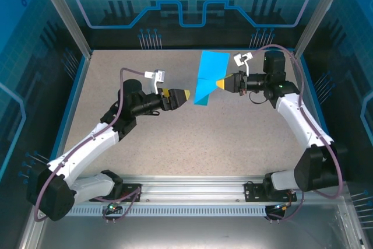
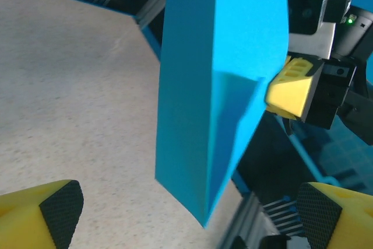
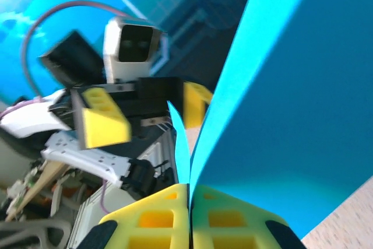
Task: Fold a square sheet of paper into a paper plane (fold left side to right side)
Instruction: Turn over the paper at the center of the table.
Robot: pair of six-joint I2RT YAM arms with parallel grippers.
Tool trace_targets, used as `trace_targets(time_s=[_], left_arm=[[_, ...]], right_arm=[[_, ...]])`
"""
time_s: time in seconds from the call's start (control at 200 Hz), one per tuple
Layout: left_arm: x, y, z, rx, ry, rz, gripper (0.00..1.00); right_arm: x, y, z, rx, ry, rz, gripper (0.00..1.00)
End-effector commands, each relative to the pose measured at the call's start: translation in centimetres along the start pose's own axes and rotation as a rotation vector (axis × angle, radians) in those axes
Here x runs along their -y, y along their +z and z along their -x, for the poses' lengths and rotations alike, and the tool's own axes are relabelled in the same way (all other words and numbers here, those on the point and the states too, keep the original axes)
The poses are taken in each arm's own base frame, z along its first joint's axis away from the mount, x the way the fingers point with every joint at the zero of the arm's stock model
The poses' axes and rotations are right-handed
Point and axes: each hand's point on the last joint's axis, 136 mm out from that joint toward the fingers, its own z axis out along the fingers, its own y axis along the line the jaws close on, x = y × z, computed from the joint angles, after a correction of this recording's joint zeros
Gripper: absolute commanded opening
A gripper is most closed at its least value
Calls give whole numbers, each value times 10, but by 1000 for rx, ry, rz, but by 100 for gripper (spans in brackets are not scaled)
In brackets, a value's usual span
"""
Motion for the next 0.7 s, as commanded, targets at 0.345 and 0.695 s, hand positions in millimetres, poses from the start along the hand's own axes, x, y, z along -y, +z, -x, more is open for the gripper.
trace_targets(time_s=[0.345,0.695], left_arm=[[70,-8,12,1,89,-320,82],[80,-4,1,-37,132,-330,22]], right_arm=[[-82,21,-2,-105,-148,216,6],[-73,25,-4,-112,-125,189,8]])
